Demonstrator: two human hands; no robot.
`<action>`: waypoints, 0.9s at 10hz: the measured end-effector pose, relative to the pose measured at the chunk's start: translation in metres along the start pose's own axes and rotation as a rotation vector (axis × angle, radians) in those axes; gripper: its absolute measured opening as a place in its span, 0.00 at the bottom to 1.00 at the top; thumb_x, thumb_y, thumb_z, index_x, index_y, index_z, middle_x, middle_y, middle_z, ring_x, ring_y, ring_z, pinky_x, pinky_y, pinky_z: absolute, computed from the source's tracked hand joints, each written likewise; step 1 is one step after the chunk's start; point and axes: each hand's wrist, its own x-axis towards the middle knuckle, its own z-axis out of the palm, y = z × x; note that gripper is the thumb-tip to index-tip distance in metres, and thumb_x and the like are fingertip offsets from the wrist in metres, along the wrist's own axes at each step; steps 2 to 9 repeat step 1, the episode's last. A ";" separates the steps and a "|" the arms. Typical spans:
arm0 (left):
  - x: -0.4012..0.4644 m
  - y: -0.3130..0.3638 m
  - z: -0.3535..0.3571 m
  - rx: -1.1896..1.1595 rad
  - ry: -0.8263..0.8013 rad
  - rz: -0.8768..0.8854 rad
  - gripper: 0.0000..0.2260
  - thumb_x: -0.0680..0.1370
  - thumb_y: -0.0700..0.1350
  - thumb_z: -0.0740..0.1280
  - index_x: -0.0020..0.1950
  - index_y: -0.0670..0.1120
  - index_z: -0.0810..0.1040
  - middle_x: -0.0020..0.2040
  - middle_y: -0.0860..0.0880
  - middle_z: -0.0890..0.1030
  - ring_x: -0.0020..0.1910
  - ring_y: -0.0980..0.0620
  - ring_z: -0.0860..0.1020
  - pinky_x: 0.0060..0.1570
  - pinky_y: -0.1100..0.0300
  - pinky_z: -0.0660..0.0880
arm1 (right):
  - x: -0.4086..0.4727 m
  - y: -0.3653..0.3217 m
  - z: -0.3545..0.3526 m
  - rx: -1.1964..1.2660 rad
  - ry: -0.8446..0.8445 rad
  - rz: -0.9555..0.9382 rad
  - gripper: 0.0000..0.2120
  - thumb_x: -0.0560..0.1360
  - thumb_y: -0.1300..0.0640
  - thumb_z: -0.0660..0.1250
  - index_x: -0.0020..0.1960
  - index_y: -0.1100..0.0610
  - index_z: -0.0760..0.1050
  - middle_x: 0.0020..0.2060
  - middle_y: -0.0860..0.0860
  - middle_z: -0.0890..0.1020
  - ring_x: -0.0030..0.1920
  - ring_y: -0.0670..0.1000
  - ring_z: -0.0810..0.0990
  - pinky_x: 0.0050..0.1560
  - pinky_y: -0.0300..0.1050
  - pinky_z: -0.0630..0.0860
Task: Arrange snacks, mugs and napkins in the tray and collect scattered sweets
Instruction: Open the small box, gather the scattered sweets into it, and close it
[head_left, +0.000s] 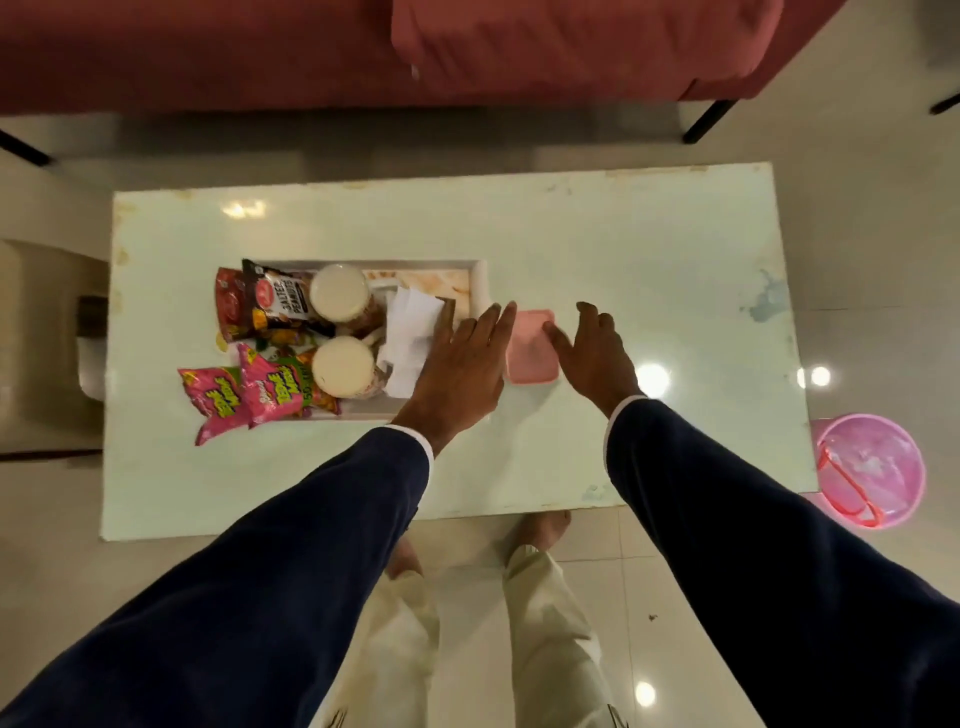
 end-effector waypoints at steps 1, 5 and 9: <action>-0.018 -0.020 -0.054 0.057 0.032 -0.034 0.35 0.82 0.56 0.58 0.83 0.43 0.49 0.83 0.42 0.57 0.77 0.41 0.64 0.72 0.40 0.62 | -0.036 -0.031 -0.036 -0.219 0.059 -0.207 0.37 0.79 0.38 0.61 0.80 0.57 0.55 0.71 0.59 0.67 0.69 0.63 0.68 0.59 0.60 0.75; -0.018 -0.020 -0.054 0.057 0.032 -0.034 0.35 0.82 0.56 0.58 0.83 0.43 0.49 0.83 0.42 0.57 0.77 0.41 0.64 0.72 0.40 0.62 | -0.036 -0.031 -0.036 -0.219 0.059 -0.207 0.37 0.79 0.38 0.61 0.80 0.57 0.55 0.71 0.59 0.67 0.69 0.63 0.68 0.59 0.60 0.75; -0.018 -0.020 -0.054 0.057 0.032 -0.034 0.35 0.82 0.56 0.58 0.83 0.43 0.49 0.83 0.42 0.57 0.77 0.41 0.64 0.72 0.40 0.62 | -0.036 -0.031 -0.036 -0.219 0.059 -0.207 0.37 0.79 0.38 0.61 0.80 0.57 0.55 0.71 0.59 0.67 0.69 0.63 0.68 0.59 0.60 0.75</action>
